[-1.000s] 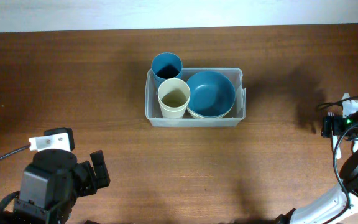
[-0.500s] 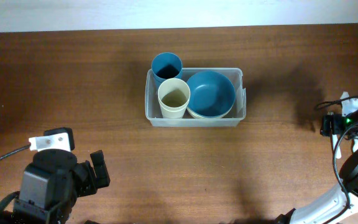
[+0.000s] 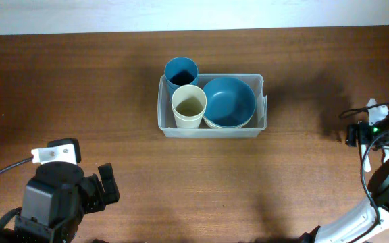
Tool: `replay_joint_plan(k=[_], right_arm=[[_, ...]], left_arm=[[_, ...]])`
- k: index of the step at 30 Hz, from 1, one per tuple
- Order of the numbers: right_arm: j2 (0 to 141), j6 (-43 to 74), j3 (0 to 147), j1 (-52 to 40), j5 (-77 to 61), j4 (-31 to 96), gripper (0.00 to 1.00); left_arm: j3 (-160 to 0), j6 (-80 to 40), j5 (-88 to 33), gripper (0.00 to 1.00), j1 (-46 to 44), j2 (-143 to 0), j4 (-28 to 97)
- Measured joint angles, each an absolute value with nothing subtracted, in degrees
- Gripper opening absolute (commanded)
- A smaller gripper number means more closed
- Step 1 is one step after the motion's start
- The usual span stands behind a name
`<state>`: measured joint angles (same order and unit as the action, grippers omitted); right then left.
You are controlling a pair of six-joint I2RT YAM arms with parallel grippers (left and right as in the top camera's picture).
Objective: Pack container
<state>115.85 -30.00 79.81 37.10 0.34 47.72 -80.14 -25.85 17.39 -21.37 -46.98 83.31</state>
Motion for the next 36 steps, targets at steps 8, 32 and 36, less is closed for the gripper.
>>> replay_joint_plan(k=[8,32,36], right_arm=[[117.67,-30.04,79.81,36.32,0.01,47.59,0.99],[117.71,-29.52,79.81,36.32,1.50,49.23,0.19],[117.71,-28.40,79.81,36.32,1.67,49.21,0.05]], left_arm=[[-80.14,-25.85,17.39,1.00,-21.37,-46.98,83.31],[-80.14,-25.87,17.39,1.00,-21.37,-46.98,83.31],[-80.14,-26.00,17.39,1.00,-21.37,-46.98,83.33]])
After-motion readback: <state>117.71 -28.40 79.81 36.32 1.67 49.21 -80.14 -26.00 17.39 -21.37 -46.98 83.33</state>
